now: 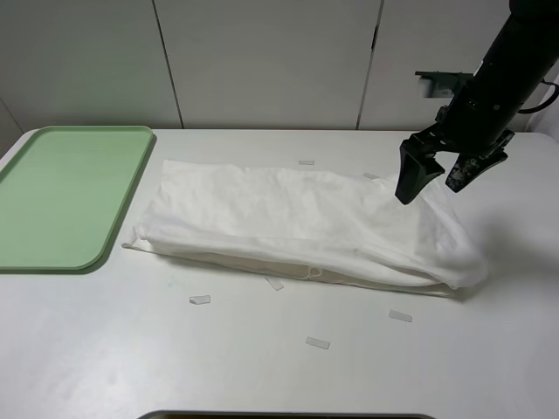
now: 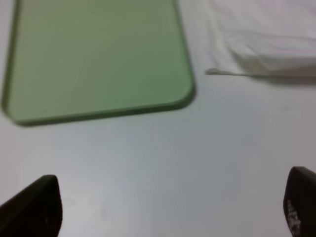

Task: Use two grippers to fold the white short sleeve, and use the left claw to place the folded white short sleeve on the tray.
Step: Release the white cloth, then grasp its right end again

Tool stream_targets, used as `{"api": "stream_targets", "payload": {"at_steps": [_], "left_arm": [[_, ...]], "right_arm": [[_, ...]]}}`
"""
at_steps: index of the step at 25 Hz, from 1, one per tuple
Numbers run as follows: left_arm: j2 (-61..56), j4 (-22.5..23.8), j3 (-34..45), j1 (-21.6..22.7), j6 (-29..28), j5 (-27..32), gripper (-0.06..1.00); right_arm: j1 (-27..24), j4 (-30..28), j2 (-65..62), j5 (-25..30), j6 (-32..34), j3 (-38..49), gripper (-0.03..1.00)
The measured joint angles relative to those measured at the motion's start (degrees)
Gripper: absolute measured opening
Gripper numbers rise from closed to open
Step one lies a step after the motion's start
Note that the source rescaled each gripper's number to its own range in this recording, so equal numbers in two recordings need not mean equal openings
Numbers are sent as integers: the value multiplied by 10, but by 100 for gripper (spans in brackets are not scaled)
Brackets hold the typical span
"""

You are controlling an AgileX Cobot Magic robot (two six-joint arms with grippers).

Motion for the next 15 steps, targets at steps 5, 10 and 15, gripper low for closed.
{"api": "stream_targets", "payload": {"at_steps": [5, 10, 15], "left_arm": [[-22, 0, 0, 91, 0, -1, 88], [-27, 0, 0, 117, 0, -2, 88], [-27, 0, 0, 117, 0, -2, 88]], "right_arm": [[0, 0, 0, -5, 0, 0, 100], [0, 0, 0, -25, 0, 0, 100], [0, 2, 0, -34, 5, 0, 100]]}}
